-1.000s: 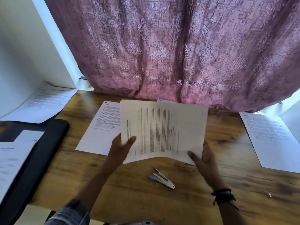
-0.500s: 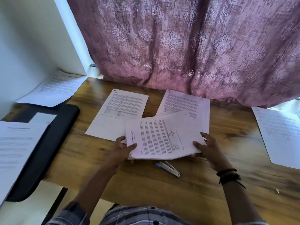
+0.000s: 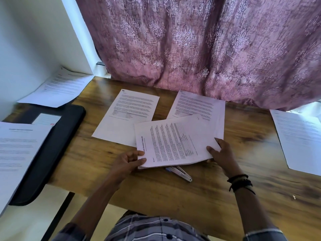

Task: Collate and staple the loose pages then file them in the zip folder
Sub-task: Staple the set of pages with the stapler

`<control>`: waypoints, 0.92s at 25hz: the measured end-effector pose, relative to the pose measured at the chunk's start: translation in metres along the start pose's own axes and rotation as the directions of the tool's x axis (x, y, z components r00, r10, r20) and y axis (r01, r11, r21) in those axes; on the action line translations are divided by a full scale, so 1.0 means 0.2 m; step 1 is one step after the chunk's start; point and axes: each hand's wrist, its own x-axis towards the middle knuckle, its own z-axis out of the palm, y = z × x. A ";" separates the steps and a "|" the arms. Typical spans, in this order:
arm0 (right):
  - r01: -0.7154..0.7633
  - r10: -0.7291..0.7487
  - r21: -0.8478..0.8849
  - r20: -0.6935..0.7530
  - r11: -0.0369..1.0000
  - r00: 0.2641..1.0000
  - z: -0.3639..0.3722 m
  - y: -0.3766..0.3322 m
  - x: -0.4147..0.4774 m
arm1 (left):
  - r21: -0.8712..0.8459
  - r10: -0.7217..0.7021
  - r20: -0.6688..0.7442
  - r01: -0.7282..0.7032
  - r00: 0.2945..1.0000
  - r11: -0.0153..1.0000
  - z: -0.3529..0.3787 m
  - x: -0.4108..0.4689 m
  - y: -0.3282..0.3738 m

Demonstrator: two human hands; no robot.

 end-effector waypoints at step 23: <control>0.282 -0.096 -0.544 0.346 0.790 0.933 0.33 -0.05 -0.57 | -0.223 -0.101 0.002 0.099 0.995 0.970 0.14 0.00 0.00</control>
